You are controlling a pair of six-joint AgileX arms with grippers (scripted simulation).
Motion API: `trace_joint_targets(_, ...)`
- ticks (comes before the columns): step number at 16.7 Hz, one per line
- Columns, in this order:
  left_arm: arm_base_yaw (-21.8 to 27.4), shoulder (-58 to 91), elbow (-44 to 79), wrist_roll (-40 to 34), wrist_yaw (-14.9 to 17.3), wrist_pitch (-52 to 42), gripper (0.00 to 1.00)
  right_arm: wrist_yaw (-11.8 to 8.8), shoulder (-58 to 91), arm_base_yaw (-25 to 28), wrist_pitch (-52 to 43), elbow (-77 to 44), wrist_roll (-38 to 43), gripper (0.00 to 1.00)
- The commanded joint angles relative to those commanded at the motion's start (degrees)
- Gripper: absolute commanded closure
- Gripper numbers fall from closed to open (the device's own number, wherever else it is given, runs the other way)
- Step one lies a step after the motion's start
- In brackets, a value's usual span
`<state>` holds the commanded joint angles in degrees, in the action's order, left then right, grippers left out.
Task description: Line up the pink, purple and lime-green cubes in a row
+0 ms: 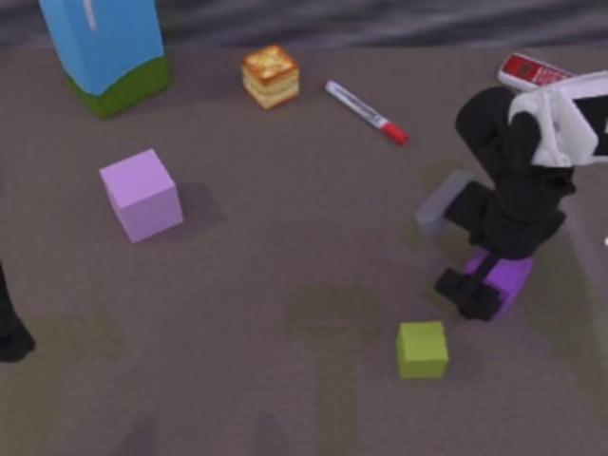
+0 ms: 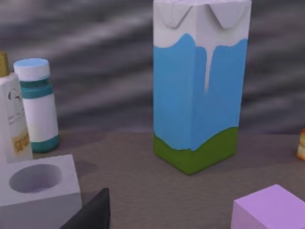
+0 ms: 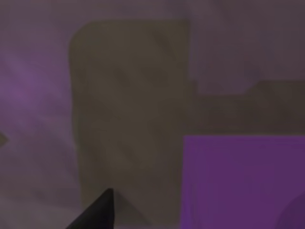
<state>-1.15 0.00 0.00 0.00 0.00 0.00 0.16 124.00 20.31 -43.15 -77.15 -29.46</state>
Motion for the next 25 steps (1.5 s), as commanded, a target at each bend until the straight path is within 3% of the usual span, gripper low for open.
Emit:
trace_joint_targets(12, 0.0, 0.0, 0.0, 0.0, 0.0, 0.0, 0.00, 0.0, 0.0, 0.0, 0.0, 0.0, 0.0, 0.98)
trace_joint_targets(20, 0.0, 0.0, 0.0, 0.0, 0.0, 0.0, 0.00, 0.0, 0.0, 0.0, 0.0, 0.0, 0.0, 1.00)
trace_joint_targets(25, 0.0, 0.0, 0.0, 0.0, 0.0, 0.0, 0.00, -0.5, -3.1, 0.2, -4.9, -2.6, 0.3, 1.00)
